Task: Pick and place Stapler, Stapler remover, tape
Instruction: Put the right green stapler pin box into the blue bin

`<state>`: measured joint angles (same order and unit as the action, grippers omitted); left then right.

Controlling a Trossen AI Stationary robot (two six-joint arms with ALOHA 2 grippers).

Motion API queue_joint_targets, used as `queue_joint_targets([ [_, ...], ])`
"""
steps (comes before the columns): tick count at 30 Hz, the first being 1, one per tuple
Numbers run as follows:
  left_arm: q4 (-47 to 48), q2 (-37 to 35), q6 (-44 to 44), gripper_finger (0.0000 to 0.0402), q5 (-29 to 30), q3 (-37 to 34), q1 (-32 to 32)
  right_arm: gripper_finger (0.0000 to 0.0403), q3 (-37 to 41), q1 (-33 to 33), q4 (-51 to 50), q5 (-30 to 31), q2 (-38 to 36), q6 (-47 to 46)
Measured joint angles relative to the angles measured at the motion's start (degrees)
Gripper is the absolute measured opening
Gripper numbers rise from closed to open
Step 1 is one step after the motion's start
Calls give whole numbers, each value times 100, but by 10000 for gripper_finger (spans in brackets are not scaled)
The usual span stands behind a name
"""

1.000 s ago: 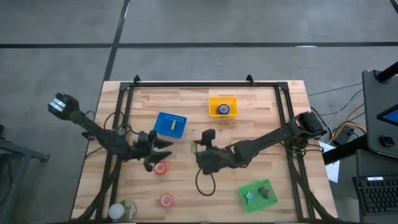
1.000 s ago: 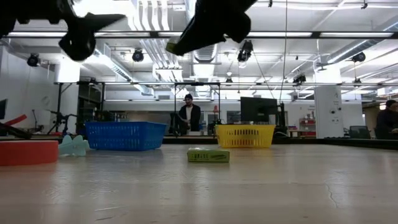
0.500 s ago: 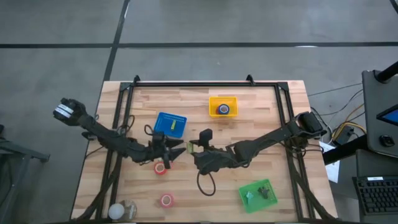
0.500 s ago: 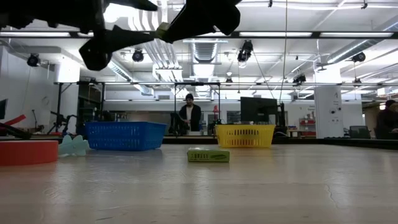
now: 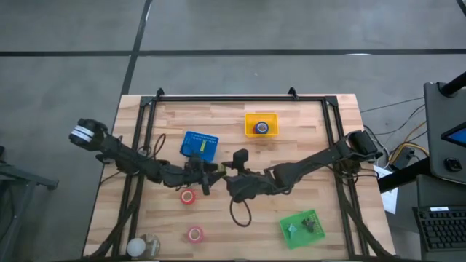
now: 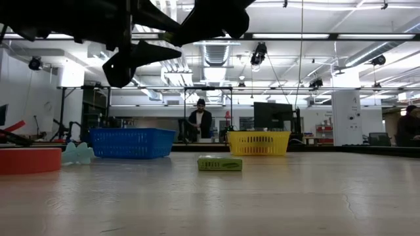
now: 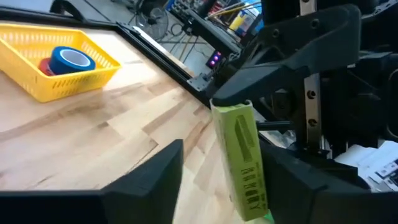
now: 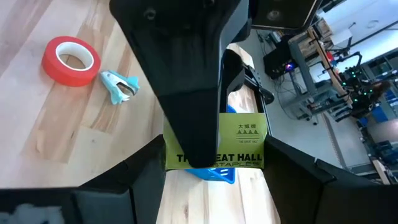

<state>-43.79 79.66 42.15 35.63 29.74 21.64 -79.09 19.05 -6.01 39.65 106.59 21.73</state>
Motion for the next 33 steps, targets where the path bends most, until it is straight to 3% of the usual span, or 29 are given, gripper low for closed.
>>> queue_joint_targets([
  [9, -4, -85, -163, 44, -182, -9, -147, 234, 5, -95, 27, -39, 13, -96],
  [16, 352, -392, -145, 41, 2, -342, -240, 281, 3, -87, -70, -133, 4, -559],
  [24, 2102, -1374, 1057, 64, 718, -984, -666, 331, 5, -92, -1153, -71, 2, -1473],
  [29, 3417, -1770, 1738, 51, 617, -1104, -1224, 340, 20, -81, -1325, -80, 2, -1732],
  [33, 3580, -1824, 1716, 69, 359, -1106, -1506, 338, 20, -83, -1307, -80, 2, -1732],
])
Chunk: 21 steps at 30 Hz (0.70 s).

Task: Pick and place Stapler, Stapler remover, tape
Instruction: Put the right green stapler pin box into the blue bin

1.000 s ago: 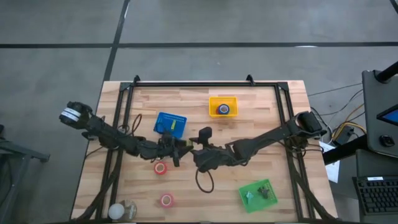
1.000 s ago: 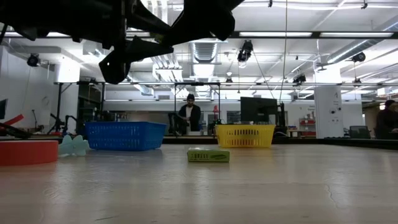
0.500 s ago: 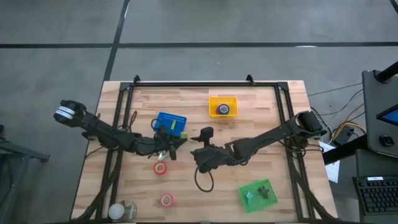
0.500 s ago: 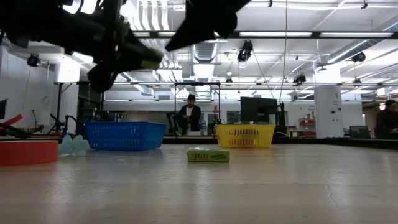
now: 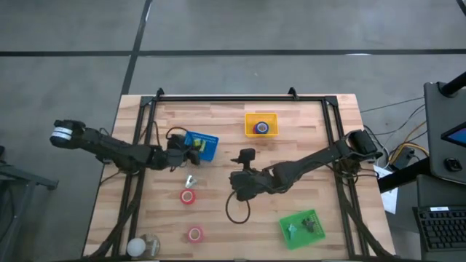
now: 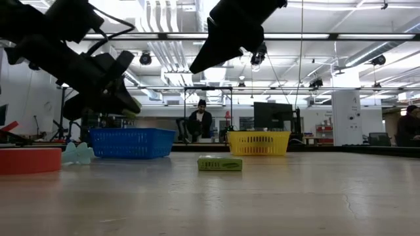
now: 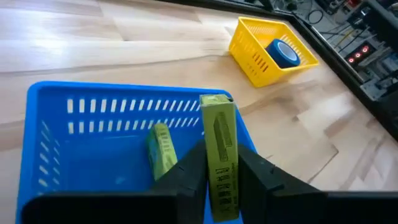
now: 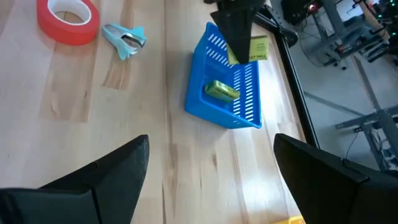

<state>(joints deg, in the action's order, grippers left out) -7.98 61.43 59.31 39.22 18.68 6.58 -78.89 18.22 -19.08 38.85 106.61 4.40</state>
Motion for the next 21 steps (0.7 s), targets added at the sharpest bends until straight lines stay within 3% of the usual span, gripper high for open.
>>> queue_joint_targets([
  [5, 4, 7, -240, 142, -94, 20, -69, 328, 0, 1, -44, -62, 0, -132],
  [12, -93, -147, -756, 251, -208, 31, -36, 318, 4, 0, -172, -617, 0, -424],
  [21, -731, -433, -2077, 235, -293, -31, 664, 307, 58, 2, -785, -810, 0, -971],
])
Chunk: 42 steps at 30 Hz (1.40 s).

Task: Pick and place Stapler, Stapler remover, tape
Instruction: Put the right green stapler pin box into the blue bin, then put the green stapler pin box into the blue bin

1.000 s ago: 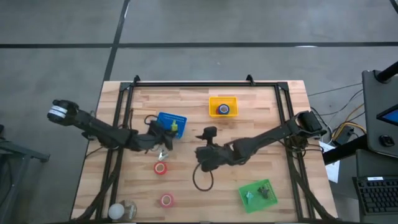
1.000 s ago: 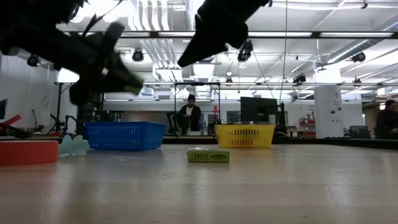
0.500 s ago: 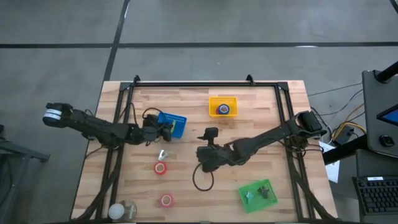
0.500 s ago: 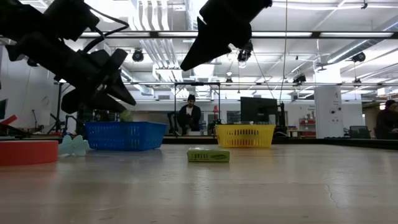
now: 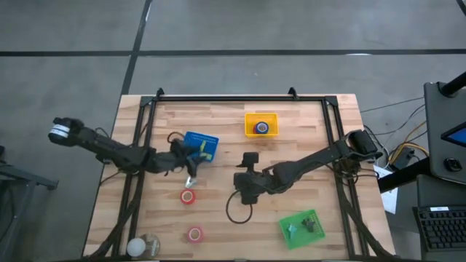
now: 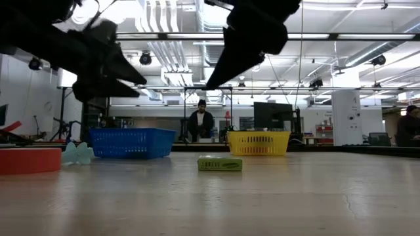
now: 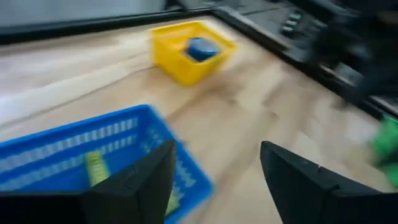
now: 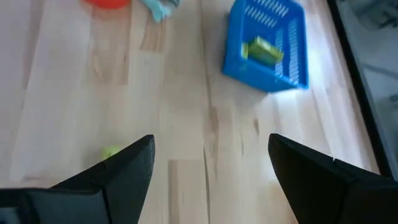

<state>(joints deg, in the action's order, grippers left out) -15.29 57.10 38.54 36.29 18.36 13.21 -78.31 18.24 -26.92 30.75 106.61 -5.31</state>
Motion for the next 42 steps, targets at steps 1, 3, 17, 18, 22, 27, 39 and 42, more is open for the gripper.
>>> queue_joint_targets([
  [1, -152, 9, -172, 230, -2, -10, 122, 306, 26, 0, -26, -61, 0, -80],
  [3, -438, 40, -498, 218, -2, -19, 367, 304, 90, -2, -36, -326, 0, -237],
  [17, -3156, -136, -2863, 14, -711, -1119, 1464, 302, 469, 2, 38, -1175, 0, -783],
  [18, -3230, -175, -2890, 15, -752, -1213, 1463, 301, 469, 6, 64, -1177, 0, -784],
  [22, -3485, -394, -2845, 12, -1273, -1487, 1467, 295, 487, 44, 86, -1290, 0, -892],
  [27, -3670, -633, -3063, 9, -1983, -1574, 1471, 292, 832, 56, 502, -1622, -3, -1065],
  [39, -3355, -1313, -3286, 12, -2533, -1681, 1471, 293, 1712, 46, 1849, -1634, -2, -1016],
  [42, -3357, -1351, -3256, 16, -2533, -1684, 1471, 290, 1860, 46, 2202, -1627, -2, -1015],
])
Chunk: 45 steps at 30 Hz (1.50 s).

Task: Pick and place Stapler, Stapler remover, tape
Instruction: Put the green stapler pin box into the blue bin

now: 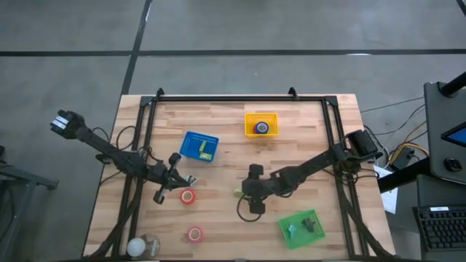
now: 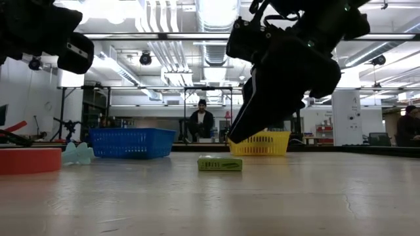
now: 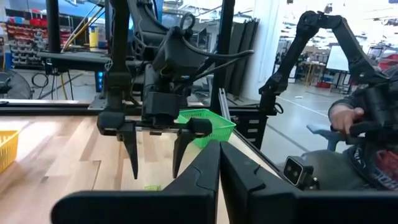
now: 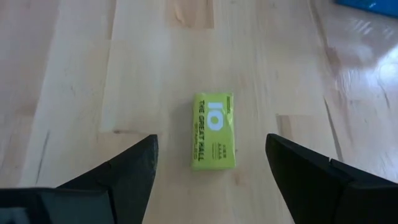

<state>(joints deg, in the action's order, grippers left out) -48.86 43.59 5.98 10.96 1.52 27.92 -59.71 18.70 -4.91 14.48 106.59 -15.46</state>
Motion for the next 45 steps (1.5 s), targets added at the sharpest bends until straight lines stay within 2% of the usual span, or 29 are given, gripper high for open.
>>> queue_joint_targets([
  [11, 16, 3, 48, 17, 0, 0, 0, 291, 283, -23, 721, -150, 237, -10],
  [22, 146, 28, 48, 17, 2, 4, -4, 273, -281, -57, 884, -273, 1090, 130],
  [45, 188, 46, 46, 18, 2, 4, -4, 270, -281, -48, 830, -295, 986, 192],
])
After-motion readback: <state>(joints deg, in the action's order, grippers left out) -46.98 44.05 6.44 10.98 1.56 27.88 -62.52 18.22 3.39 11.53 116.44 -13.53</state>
